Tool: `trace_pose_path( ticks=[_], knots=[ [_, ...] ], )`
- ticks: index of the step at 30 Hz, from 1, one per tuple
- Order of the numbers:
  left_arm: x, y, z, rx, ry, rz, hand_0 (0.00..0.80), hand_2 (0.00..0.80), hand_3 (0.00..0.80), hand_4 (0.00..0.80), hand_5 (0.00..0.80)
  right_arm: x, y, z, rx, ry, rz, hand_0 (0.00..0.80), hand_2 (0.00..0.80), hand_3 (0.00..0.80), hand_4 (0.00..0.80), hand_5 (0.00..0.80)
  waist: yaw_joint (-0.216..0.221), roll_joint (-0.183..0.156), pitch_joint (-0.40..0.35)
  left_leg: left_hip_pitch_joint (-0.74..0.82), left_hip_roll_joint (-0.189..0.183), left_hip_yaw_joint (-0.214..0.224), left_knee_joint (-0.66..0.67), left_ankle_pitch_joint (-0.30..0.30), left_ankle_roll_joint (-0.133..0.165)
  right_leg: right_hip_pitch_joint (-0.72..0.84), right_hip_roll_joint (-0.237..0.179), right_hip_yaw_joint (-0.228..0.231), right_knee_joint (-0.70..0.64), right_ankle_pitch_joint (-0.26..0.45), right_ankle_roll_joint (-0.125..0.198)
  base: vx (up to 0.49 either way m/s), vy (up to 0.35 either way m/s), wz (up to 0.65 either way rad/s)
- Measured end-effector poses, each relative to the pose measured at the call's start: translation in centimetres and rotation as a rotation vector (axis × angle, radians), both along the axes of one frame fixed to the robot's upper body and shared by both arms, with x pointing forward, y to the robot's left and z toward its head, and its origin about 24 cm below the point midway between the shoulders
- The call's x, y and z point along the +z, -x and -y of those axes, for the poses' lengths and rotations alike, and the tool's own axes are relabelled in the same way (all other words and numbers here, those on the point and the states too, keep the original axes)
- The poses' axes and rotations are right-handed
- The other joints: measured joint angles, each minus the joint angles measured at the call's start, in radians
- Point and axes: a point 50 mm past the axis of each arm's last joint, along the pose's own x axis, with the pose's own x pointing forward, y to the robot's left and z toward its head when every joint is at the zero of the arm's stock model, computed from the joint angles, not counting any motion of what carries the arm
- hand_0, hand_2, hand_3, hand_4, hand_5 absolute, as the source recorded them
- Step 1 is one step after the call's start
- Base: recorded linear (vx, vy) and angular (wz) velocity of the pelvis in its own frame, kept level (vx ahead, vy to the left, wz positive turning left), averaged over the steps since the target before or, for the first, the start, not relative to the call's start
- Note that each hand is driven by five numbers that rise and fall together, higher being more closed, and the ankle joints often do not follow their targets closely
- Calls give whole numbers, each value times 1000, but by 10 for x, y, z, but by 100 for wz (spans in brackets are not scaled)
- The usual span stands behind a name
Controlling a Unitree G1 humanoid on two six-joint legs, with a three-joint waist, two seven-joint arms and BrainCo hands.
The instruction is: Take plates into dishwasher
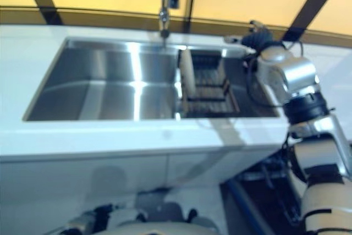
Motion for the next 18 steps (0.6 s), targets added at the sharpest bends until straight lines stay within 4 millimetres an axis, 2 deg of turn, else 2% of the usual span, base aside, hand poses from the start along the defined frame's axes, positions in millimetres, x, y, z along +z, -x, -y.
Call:
trace_pose_path(
  ticks=[4,7,11,18],
  knots=[
    [0,-3,4,7,5,12,0,0,0,0,0,-11,3,-28,-30,-65,52,0,0,0,0,0,2,9,7,0,-1,-3,0,0,0,0,-1,-1,0,0,0,0,26,2],
    [-1,-5,9,16,13,20,0,0,0,0,0,-39,7,-46,-67,-121,11,0,0,0,0,0,2,15,14,0,-3,-5,0,1,2,1,-3,-2,1,0,0,1,8,1],
    [-1,-7,10,15,16,20,0,0,0,0,0,-65,13,-56,-60,-144,-57,0,0,0,0,0,2,31,33,-1,-3,-7,-3,2,3,3,-4,-2,1,-1,1,0,0,0],
    [-2,-8,15,14,27,22,0,0,0,0,0,-79,16,-65,-17,-156,-87,0,0,0,0,0,2,42,45,-1,-3,-7,1,2,3,3,-3,-2,1,-1,1,0,0,0]
  ],
)
